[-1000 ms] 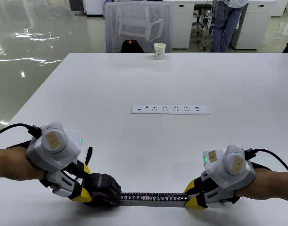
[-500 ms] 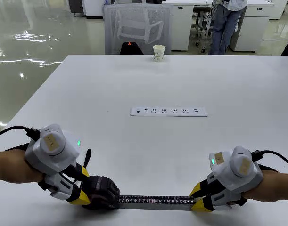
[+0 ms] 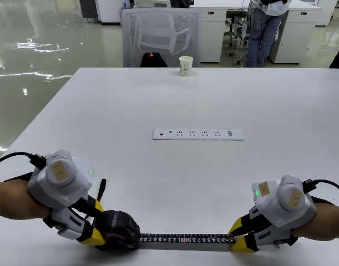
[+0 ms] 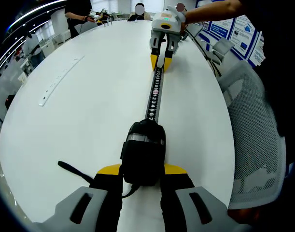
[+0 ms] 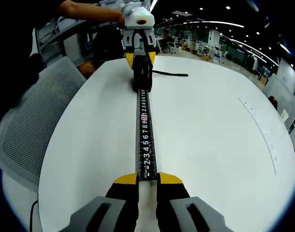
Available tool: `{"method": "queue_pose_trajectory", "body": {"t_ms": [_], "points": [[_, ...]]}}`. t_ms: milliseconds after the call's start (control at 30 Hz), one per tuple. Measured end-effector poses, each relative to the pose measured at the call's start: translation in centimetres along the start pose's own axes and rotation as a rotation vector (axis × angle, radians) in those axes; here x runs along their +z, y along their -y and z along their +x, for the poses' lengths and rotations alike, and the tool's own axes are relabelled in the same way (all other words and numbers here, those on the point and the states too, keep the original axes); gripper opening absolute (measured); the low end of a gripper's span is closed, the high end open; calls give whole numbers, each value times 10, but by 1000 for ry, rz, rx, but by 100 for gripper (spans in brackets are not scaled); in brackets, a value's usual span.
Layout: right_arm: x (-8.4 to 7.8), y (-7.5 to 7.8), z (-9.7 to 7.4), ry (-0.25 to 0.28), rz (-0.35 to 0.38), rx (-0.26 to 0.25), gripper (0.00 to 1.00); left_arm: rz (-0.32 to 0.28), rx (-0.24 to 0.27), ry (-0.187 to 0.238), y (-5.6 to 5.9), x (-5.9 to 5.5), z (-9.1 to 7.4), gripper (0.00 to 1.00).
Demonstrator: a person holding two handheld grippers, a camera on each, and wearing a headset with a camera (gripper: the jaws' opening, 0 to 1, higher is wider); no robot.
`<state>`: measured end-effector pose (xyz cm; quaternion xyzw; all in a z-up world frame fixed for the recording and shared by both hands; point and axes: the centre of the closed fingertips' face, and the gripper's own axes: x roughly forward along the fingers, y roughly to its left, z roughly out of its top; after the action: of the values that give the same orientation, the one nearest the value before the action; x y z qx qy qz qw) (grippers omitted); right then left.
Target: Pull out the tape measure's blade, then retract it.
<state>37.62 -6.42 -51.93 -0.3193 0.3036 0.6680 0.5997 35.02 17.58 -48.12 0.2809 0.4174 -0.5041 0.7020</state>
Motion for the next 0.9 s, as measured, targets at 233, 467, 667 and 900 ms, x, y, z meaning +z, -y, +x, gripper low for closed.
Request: {"method": "queue_pose_trajectory", "body": {"t_ms": [233,467,667,900], "points": [[-6,-1,-5,-8,6,-3,9,0,1,-1,0,0,0,24],[-12,-1,-10,-15,14,-7,9,0,1,-1,1,0,0,24],[-17,0,-14,-21,25,-10,9,-1,0,-1,1,1,0,24],[-21,0,-17,-28,30,-16,9,-1,1,-2,1,1,0,24]]}}
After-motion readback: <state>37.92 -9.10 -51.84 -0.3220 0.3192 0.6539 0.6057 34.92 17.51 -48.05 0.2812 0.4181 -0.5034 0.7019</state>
